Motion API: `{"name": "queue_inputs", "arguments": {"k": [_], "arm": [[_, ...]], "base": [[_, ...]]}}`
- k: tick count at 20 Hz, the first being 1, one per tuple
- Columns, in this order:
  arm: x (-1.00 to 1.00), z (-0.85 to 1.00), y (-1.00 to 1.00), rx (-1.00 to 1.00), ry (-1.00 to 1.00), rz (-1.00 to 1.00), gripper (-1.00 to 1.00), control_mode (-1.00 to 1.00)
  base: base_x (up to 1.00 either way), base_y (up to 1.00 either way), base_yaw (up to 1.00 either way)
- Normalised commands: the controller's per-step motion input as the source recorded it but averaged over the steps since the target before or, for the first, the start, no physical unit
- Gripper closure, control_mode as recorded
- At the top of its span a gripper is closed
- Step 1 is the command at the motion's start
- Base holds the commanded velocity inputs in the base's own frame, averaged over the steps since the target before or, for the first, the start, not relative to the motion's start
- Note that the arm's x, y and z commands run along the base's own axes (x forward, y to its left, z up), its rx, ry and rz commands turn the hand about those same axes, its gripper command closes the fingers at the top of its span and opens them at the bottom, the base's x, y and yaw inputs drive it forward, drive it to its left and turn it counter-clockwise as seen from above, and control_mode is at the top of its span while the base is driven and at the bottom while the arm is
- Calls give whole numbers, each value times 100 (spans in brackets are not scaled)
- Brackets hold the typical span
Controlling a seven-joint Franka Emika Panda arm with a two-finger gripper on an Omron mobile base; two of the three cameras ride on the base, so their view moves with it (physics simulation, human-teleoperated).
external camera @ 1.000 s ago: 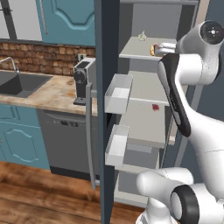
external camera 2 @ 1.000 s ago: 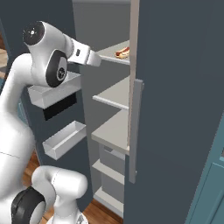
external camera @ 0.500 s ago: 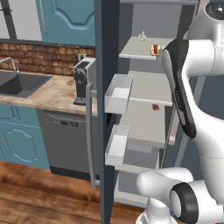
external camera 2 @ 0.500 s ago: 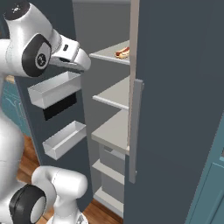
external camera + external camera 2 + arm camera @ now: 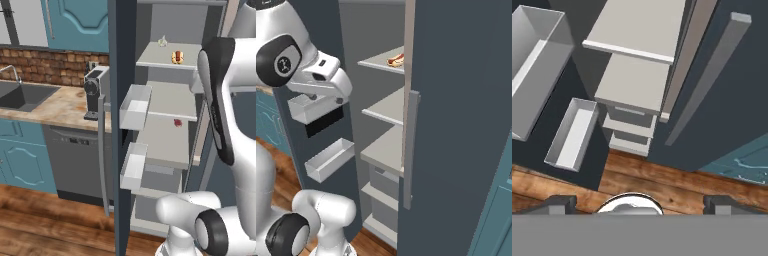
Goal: Store the hot dog in the freezer for long-term storage. Close the freezer door after placing the cooked food.
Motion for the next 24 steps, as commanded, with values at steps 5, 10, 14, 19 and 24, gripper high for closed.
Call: {"name": "queue_inputs", "arguments": {"k": [5, 10, 14, 19, 24], "arm": [[-60, -58, 0, 0, 16, 1, -100, -100], [-47, -70, 0, 1, 2, 2, -100, -100], [-23, -65, 0, 7, 2, 0, -100, -100], [-5, -31, -16, 3, 2, 1, -100, -100], [0, 0, 0, 0, 0, 0, -100, -100]], "base": [[0, 0, 0], [0, 0, 0], [0, 0, 0], [0, 0, 0], [0, 0, 0]]}}
